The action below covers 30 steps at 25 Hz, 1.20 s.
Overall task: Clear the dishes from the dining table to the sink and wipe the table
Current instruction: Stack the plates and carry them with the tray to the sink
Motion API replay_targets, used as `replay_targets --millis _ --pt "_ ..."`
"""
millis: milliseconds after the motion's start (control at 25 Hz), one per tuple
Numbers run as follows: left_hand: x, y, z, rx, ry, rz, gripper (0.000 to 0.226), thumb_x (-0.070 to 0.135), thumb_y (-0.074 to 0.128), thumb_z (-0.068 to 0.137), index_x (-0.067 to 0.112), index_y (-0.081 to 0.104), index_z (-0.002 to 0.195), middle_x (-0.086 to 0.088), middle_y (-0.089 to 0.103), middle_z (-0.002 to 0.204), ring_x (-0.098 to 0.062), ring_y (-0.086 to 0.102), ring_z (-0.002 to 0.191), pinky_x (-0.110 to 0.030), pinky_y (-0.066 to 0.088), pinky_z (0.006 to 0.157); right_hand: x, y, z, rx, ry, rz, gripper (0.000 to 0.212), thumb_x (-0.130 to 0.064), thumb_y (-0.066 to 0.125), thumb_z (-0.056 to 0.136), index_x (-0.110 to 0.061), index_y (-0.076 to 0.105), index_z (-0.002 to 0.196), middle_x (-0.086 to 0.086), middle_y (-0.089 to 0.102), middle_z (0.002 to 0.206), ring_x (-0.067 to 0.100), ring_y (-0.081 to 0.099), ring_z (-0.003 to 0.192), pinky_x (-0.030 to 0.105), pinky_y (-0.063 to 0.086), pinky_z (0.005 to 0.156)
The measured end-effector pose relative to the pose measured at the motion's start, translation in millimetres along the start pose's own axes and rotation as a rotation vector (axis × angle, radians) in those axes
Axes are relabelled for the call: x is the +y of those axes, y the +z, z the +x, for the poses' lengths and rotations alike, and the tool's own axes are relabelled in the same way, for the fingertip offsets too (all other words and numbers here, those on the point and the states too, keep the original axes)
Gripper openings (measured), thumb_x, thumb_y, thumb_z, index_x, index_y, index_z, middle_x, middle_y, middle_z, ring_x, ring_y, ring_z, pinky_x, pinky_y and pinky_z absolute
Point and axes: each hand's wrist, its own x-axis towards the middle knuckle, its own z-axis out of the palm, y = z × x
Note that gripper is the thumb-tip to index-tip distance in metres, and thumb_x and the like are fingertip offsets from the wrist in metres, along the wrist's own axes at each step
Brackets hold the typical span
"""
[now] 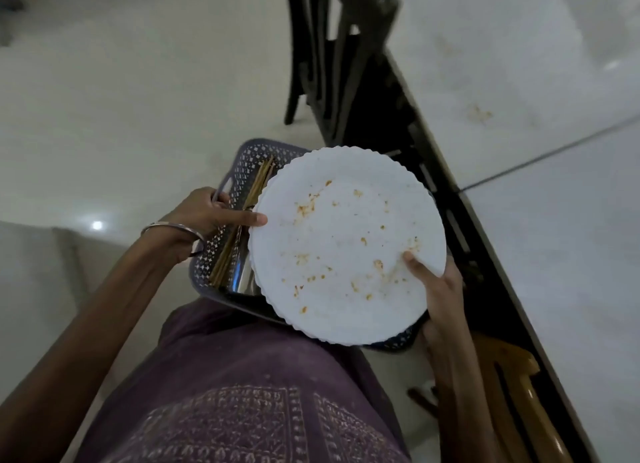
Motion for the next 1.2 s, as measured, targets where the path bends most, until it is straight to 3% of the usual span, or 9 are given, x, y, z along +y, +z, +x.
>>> replay_targets --millis 160,240,360,480,640,800,880,1000,1200 --pt "-23.9 -66.8 6.3 0.155 -0.024 -0.258 0.017 0.029 0.085 0.036 0.03 0.071 0.044 0.008 0.063 0.043 -0.001 0.059 0.037 -0.01 0.043 0.036 -32.1 91.7 53.8 -0.198 0.001 -0.111 0.042 -0.016 0.074 0.085 -0.019 0.061 0.125 -0.001 0.073 0.114 0.019 0.071 0.101 0.029 0.061 0.068" --pt "-29.0 -111.1 19.6 0.267 -0.027 -0.344 0.021 0.023 0.084 0.044 0.033 0.066 0.038 0.01 0.058 0.037 0.001 0.054 0.032 -0.008 0.039 0.034 -53.8 156.7 85.3 -0.326 -0.025 -0.172 0.031 -0.013 0.073 0.085 -0.025 0.069 0.113 -0.001 0.075 0.11 0.019 0.072 0.1 0.035 0.061 0.073" --pt "-31.8 -186.1 48.0 0.406 -0.064 -0.425 0.025 0.022 0.087 0.047 0.03 0.065 0.036 0.009 0.059 0.038 0.0 0.054 0.032 -0.008 0.038 0.034 -85.4 258.2 127.0 -0.405 -0.005 -0.235 0.044 -0.013 0.075 0.082 -0.017 0.061 0.124 0.004 0.072 0.117 0.025 0.071 0.104 0.041 0.061 0.078" --pt "-26.1 -269.7 72.1 0.515 -0.107 -0.514 0.024 0.029 0.089 0.04 0.028 0.066 0.041 0.007 0.063 0.045 -0.006 0.059 0.039 -0.018 0.043 0.045 -122.0 372.5 163.7 -0.51 0.015 -0.266 0.046 -0.009 0.072 0.081 -0.015 0.06 0.126 0.007 0.073 0.115 0.032 0.07 0.103 0.051 0.06 0.082" --pt "-16.0 -373.0 106.7 0.66 -0.084 -0.68 0.042 0.032 0.093 0.026 0.016 0.064 0.052 -0.006 0.069 0.061 -0.022 0.063 0.054 -0.029 0.05 0.057 -169.2 534.3 207.1 -0.648 -0.025 -0.316 0.041 -0.004 0.069 0.08 -0.014 0.061 0.119 0.009 0.074 0.109 0.034 0.071 0.098 0.047 0.061 0.073" --pt "-0.8 -465.0 138.5 0.763 -0.017 -0.853 0.023 0.017 0.092 0.043 0.02 0.069 0.042 0.0 0.068 0.05 -0.012 0.063 0.04 -0.015 0.047 0.041 -204.6 688.4 238.1 -0.801 -0.063 -0.419 0.035 -0.006 0.068 0.08 -0.01 0.063 0.114 0.014 0.073 0.111 0.041 0.068 0.103 0.061 0.056 0.087" --pt "4.4 -513.7 155.8 0.85 -0.024 -0.896 0.037 0.008 0.086 0.058 0.02 0.062 0.033 0.005 0.059 0.038 -0.006 0.053 0.029 -0.009 0.037 0.033 -216.4 768.9 251.0 -0.878 -0.072 -0.461 0.034 -0.01 0.065 0.081 -0.008 0.063 0.115 0.015 0.072 0.113 0.042 0.067 0.104 0.057 0.056 0.086" --pt "5.6 -585.9 167.8 1.025 -0.088 -1.021 0.041 0.009 0.086 0.061 0.015 0.057 0.034 0.005 0.057 0.037 -0.006 0.051 0.027 -0.008 0.034 0.031 -242.5 899.2 251.7 -1.055 -0.037 -0.535 0.039 -0.019 0.063 0.081 -0.004 0.062 0.117 0.018 0.07 0.117 0.043 0.064 0.109 0.051 0.054 0.086" --pt "-15.2 -694.3 178.3 1.258 -0.09 -1.197 0.042 0.012 0.086 0.062 0.018 0.052 0.038 0.006 0.052 0.038 -0.007 0.044 0.028 -0.01 0.031 0.033 -254.7 1107.6 212.2 -1.286 -0.033 -0.711 0.055 -0.034 0.062 0.074 -0.005 0.063 0.12 0.02 0.065 0.126 0.041 0.061 0.116 0.062 0.045 0.103"
